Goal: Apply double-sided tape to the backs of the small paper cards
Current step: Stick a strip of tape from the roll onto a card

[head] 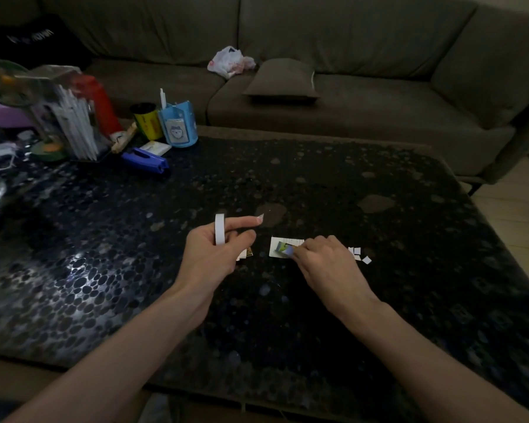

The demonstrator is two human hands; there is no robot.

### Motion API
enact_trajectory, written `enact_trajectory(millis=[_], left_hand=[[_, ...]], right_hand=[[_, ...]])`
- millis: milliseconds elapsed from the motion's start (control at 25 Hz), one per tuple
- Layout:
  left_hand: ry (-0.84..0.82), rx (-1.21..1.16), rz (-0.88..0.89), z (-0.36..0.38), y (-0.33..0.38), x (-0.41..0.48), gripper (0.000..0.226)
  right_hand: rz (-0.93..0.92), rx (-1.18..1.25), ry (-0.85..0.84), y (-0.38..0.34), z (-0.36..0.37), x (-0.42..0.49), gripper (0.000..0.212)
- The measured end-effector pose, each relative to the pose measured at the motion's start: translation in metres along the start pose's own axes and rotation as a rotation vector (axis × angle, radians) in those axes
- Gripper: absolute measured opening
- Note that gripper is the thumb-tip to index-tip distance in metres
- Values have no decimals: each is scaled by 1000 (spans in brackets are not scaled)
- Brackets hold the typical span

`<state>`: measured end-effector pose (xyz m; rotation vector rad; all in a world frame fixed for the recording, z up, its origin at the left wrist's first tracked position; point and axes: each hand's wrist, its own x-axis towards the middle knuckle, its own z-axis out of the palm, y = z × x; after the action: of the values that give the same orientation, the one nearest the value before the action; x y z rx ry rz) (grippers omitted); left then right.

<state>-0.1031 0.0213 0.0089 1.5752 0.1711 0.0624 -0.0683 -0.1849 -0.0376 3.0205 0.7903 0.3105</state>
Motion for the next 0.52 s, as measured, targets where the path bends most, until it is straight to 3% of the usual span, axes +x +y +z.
enact_trajectory(millis=[200, 400, 520], left_hand=[[1, -4, 7, -1, 2, -2, 23], [3, 0, 5, -2, 3, -3, 22], [-3, 15, 7, -3, 2, -2, 23]], right_hand=[[17, -51, 4, -5, -9, -2, 15], [138, 194, -8, -3, -11, 5, 22], [144, 176, 40, -4, -12, 3, 24]])
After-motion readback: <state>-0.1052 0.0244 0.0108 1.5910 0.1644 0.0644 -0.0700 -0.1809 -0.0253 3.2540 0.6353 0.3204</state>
